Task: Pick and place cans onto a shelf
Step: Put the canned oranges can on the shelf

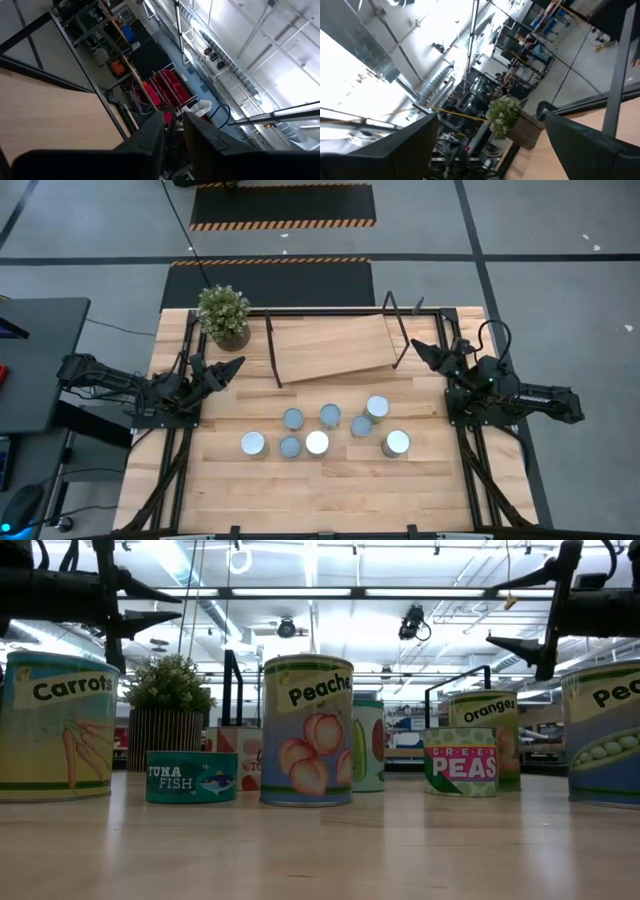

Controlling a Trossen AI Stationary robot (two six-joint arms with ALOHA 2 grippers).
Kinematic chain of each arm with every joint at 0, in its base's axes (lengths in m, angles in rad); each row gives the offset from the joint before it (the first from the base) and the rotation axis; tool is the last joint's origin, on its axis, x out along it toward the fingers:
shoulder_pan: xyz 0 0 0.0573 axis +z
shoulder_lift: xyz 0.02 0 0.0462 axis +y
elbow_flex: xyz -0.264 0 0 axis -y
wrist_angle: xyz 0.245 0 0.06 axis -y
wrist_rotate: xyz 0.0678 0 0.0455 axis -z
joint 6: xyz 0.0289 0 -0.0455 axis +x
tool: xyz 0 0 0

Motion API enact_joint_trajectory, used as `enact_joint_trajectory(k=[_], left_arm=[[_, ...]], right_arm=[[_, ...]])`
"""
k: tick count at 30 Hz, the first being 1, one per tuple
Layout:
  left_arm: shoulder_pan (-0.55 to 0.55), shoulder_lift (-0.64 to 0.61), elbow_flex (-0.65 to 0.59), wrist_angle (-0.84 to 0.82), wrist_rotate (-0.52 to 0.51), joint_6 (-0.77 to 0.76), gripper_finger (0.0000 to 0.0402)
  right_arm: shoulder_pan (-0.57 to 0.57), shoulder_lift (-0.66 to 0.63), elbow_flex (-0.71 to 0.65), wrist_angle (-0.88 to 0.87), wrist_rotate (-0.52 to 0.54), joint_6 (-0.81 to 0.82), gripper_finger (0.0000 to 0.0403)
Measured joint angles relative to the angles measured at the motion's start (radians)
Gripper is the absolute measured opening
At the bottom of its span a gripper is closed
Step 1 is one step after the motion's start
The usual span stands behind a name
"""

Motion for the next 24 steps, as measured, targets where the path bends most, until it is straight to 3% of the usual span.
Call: enact_joint_trajectory(k=[12,19,24], left_arm=[[0.0,0.0,0.0,0.002,0.009,0.007,0.0096],[-0.001,0.0,0.0,0.098,0.117,0.064,0.0092],[-0.001,0.0,0.0,0.114,0.121,0.082,0.0093]], right_arm=[[0.0,0.0,0.0,-0.001,-0.001,0.009,0.0374],[0.0,0.0,0.0,0.032,-0.008,0.136,0.0374],[0.002,0.028,0.051,0.024,-0.025,0.06,0.0374]])
